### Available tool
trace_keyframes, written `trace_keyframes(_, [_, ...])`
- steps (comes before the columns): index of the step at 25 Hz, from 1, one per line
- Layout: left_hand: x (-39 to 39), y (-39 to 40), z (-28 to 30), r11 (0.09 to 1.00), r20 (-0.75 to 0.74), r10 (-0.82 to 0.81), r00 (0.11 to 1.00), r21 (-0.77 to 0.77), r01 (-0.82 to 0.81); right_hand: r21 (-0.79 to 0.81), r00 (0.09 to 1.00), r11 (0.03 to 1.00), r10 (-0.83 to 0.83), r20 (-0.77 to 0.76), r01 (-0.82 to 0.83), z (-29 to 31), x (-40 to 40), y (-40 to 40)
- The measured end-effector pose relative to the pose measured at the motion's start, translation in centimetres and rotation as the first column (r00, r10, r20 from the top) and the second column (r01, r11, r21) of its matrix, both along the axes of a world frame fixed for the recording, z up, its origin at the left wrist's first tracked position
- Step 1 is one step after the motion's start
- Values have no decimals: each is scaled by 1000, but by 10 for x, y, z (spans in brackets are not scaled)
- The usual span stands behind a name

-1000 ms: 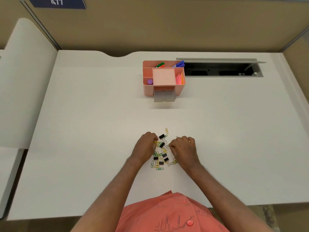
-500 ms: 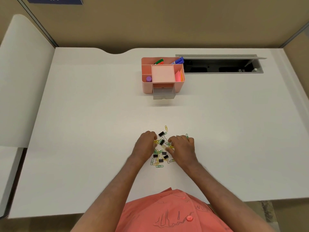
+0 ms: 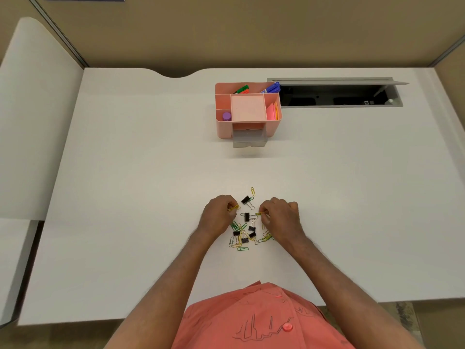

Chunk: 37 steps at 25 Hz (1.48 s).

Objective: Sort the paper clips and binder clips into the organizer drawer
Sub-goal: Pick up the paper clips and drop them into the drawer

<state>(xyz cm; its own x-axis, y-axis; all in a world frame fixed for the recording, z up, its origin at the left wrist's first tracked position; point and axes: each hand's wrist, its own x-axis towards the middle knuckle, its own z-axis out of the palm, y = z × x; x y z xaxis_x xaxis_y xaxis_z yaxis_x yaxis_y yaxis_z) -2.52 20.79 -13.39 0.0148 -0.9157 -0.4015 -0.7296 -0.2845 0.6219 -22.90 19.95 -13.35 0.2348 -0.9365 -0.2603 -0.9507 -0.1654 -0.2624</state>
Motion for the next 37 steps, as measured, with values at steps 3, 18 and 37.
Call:
trace_keyframes(3, [6, -2, -1, 995, -104, 101, 989, 36, -98, 34, 998, 998, 59, 24, -60, 4, -11, -2])
trace_keyframes(18, [4, 0, 7, 892, -498, 451, 741, 286, -350, 158, 1000, 987, -15, -23, 19, 13, 1, -3])
trace_keyframes(37, [21, -91, 77, 889, -441, 340, 830, -136, -437, -272, 994, 962, -4, 107, 33, 82, 56, -191])
